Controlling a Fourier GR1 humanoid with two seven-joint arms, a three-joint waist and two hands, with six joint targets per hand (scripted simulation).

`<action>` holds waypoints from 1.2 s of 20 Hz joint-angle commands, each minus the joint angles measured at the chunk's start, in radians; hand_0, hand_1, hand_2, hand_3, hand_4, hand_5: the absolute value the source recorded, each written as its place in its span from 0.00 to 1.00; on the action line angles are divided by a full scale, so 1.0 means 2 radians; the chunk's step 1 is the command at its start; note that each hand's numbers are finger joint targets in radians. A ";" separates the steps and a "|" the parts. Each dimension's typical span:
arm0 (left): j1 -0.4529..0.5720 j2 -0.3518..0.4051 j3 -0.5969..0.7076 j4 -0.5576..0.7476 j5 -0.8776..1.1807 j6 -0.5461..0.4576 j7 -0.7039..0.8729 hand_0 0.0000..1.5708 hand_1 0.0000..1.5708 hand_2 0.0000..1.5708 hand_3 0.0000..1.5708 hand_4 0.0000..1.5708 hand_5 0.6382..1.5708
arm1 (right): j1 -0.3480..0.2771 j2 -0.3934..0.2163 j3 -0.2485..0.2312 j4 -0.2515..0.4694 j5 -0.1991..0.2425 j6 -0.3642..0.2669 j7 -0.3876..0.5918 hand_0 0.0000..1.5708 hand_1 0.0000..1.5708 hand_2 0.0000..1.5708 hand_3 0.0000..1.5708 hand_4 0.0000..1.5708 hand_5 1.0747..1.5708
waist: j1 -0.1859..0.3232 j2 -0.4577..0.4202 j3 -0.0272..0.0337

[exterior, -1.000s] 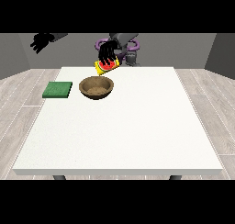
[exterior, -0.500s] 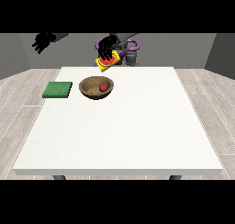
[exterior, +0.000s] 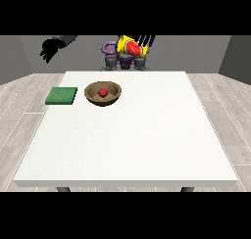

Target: Pick the cup and pour the ball into the bowl, then pick the bowl and place it on the pad

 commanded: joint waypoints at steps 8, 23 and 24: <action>0.005 0.038 0.265 -0.112 0.371 -0.122 -0.120 0.00 0.00 0.00 0.00 0.67 1.00 | 0.005 0.054 -0.004 0.011 0.013 -0.065 -0.033 0.00 0.00 0.00 0.00 0.48 0.98 | 0.077 0.059 0.0022; 0.072 0.171 0.357 -0.137 0.521 -0.308 -0.115 0.00 0.00 0.00 0.00 0.63 0.97 | -0.028 0.096 0.004 0.140 0.029 -0.074 -0.163 0.00 0.00 0.00 0.00 0.38 0.97 | 0.088 0.100 0.0050; 0.068 0.180 0.360 -0.137 0.522 -0.299 -0.105 0.00 0.00 0.00 0.00 0.64 0.97 | -0.058 0.087 0.012 0.154 0.028 -0.072 -0.136 0.00 0.00 0.00 0.00 0.37 0.97 | 0.070 0.100 0.0049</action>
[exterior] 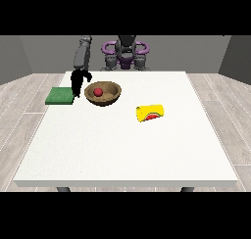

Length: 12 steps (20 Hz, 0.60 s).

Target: Pick the cup and pour the ball into the bowl, then pick the bowl and place it on the pad

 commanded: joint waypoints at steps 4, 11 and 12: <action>0.007 0.028 0.014 -0.031 0.028 -0.001 0.020 0.00 0.00 0.00 0.00 0.64 0.96 | -0.051 -0.017 -0.007 0.092 -0.005 0.026 -0.051 0.00 0.00 0.00 0.00 0.35 0.97 | -0.016 0.035 0.0003; 0.020 0.049 0.024 -0.069 0.063 -0.022 0.023 0.00 0.00 0.00 0.00 0.65 0.96 | -0.097 -0.033 -0.020 0.155 -0.003 0.010 -0.095 0.00 0.00 0.00 0.00 0.30 0.96 | 0.004 0.066 0.0004; 0.007 0.069 0.035 -0.073 0.077 -0.029 0.039 0.00 0.00 0.00 0.00 0.64 0.97 | -0.089 -0.046 -0.024 0.165 -0.005 0.031 -0.114 0.00 0.00 0.00 0.00 0.30 0.95 | 0.004 0.074 0.0005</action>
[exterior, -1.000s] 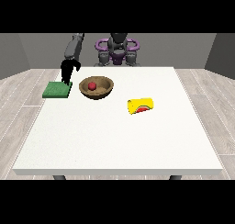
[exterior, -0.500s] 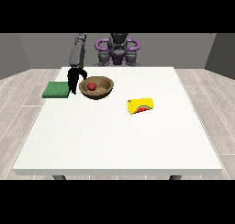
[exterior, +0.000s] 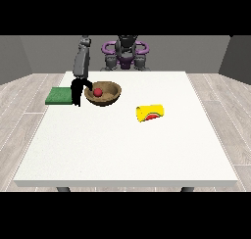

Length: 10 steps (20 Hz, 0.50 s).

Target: Pick the cup and pour the ball into the bowl, then pick the bowl and place it on the pad

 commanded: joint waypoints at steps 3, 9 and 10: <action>0.037 -0.010 -0.014 -0.041 0.004 0.010 0.014 0.00 0.00 0.00 0.00 0.65 0.96 | -0.025 0.013 0.009 0.047 0.008 -0.020 -0.010 0.00 0.00 0.00 0.00 0.29 0.95 | 0.002 -0.015 0.0023; 0.021 0.050 0.029 0.011 0.034 -0.021 0.005 0.00 0.00 0.00 0.00 0.65 0.97 | -0.050 0.054 0.030 0.037 0.016 -0.053 -0.006 0.00 0.00 0.00 0.00 0.30 0.96 | -0.012 -0.011 0.0019; 0.020 0.027 0.015 -0.025 0.033 -0.013 -0.008 0.00 0.00 0.00 0.00 0.65 0.97 | -0.068 0.042 0.013 0.049 0.008 -0.056 -0.031 0.00 0.00 0.00 0.00 0.30 0.95 | 0.012 0.024 0.0023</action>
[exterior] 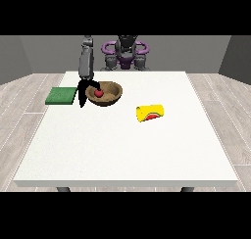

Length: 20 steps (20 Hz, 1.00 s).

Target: Pick the cup and pour the ball into the bowl, then pick the bowl and place it on the pad

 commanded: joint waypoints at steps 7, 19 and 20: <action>-0.010 0.032 0.026 -0.005 0.036 -0.017 0.010 0.00 0.00 0.00 0.00 0.65 0.96 | 0.062 -0.027 0.004 0.056 0.034 -0.082 0.034 1.00 1.00 1.00 0.98 0.58 0.80 | 0.013 0.033 0.0053; 0.022 0.034 0.032 0.053 0.032 -0.034 -0.006 0.00 0.00 0.00 0.00 0.76 0.95 | 0.039 -0.101 0.054 -0.015 0.080 -0.164 0.167 1.00 1.00 1.00 0.75 0.64 0.95 | -0.004 -0.030 0.0024; 0.018 0.041 0.038 0.068 0.029 -0.027 -0.006 0.00 0.00 0.00 0.00 0.76 0.95 | 0.028 -0.116 0.059 -0.020 0.081 -0.154 0.198 1.00 1.00 1.00 0.71 0.65 0.95 | -0.020 -0.032 0.0023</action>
